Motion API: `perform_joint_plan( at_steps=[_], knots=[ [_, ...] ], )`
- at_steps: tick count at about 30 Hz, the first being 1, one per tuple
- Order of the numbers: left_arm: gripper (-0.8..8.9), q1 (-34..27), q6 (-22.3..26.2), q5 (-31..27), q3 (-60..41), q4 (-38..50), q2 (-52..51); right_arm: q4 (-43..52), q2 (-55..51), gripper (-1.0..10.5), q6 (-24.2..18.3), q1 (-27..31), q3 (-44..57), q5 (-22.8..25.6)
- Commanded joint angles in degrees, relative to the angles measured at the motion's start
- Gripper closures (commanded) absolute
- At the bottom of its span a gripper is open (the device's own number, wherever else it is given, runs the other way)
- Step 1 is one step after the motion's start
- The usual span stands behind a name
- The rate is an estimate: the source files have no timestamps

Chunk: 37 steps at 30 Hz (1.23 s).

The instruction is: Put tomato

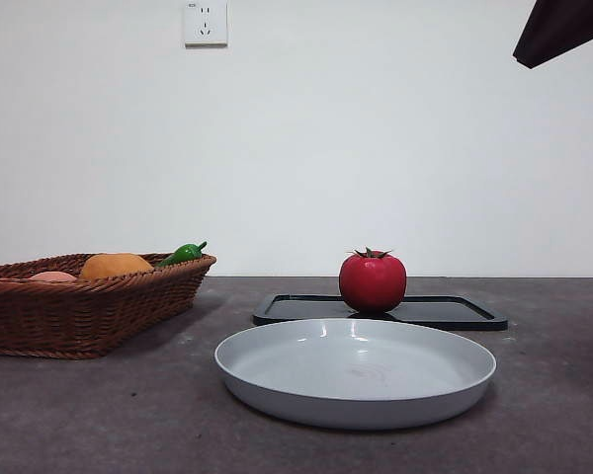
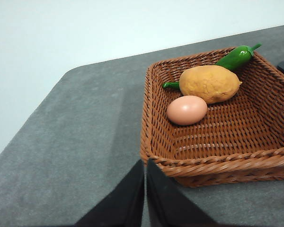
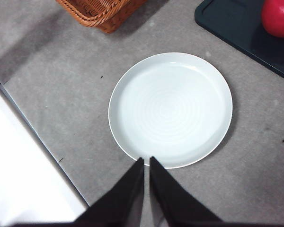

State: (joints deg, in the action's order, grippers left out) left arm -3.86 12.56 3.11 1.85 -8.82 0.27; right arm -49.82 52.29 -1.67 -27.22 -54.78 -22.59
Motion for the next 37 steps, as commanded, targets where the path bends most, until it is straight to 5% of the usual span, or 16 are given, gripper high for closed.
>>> perform_joint_plan(
  at_steps=[1, 11, 23, 31, 37],
  knots=[
    [8.06, -0.09, -0.17, -0.15, -1.18, 0.70, -0.09, 0.57, 0.31, 9.4, -0.28, -0.35, -0.52, -0.31],
    [8.06, -0.11, -0.17, -0.15, -1.18, 0.70, -0.11, 3.23, -1.14, 9.4, -2.36, 2.40, -0.37, 0.57],
    [8.06, -0.11, -0.17, -0.15, -1.18, 0.70, -0.11, 40.79, -18.99, 9.4, 3.85, 22.32, 21.81, 1.16],
    [8.06, -0.11, -0.17, -0.15, -1.18, 0.70, -0.11, 52.87, -33.46, 9.4, 6.45, 30.56, 39.15, 14.60],
    [8.06, -0.09, -0.17, -0.15, -1.18, 0.70, -0.11, 54.29, -42.36, 9.4, 7.50, 32.17, 47.50, 20.04]
  ],
)
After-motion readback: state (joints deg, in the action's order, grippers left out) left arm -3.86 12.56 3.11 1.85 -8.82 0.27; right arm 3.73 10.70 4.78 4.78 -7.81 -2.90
